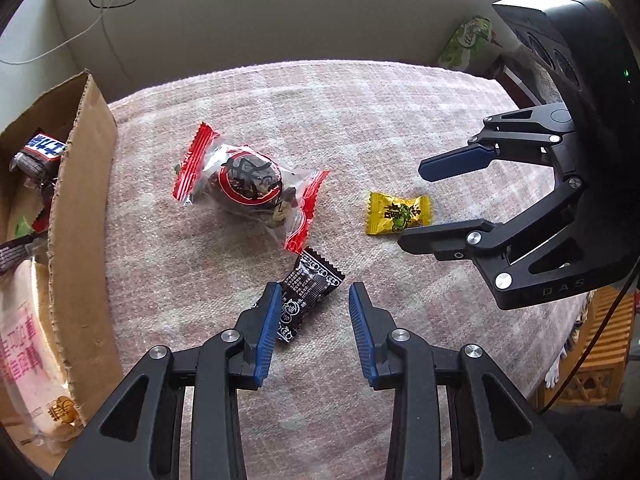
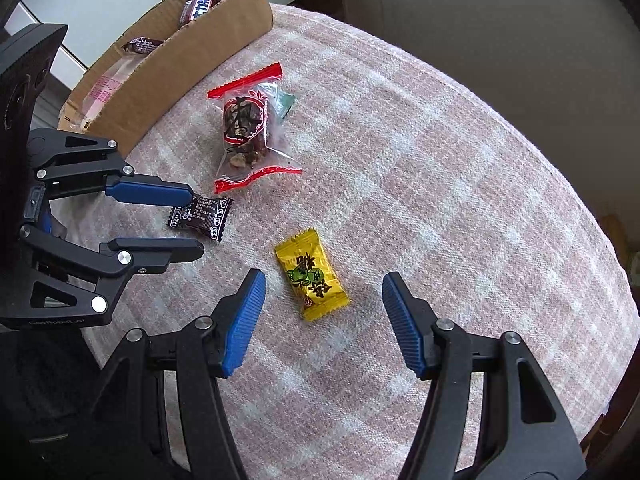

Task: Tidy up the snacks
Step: 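Move both open grippers back toward the black and yellow candies, then grasp the black candy with the left gripper while the right grasps the yellow candy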

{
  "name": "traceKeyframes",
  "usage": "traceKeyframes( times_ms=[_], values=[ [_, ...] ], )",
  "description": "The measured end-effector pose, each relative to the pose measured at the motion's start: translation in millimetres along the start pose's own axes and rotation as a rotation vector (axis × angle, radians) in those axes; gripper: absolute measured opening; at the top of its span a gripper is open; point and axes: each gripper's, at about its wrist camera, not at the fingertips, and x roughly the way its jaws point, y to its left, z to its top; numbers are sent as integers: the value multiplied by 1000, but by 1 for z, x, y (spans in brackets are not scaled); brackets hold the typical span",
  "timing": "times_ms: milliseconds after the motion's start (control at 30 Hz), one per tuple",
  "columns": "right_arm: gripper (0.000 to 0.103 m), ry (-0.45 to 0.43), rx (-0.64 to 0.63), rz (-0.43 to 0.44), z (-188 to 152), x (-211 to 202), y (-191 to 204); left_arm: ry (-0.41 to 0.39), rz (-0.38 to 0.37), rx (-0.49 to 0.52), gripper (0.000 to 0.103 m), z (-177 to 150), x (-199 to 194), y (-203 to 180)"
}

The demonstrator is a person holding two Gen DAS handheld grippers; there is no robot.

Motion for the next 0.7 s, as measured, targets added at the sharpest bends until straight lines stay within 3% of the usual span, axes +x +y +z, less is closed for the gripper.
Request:
traceKeyframes(
  times_ms=[333, 600, 700],
  values=[
    [63, 33, -36, -29, 11, 15, 16, -6, 3, 10, 33, 2, 8, 1],
    [45, 46, -55, -65, 22, 21, 24, -18, -20, -8, 33, 5, 11, -2],
    [36, 45, -54, -84, 23, 19, 23, -19, -11, 10, 28, 7, 13, -10]
  ],
)
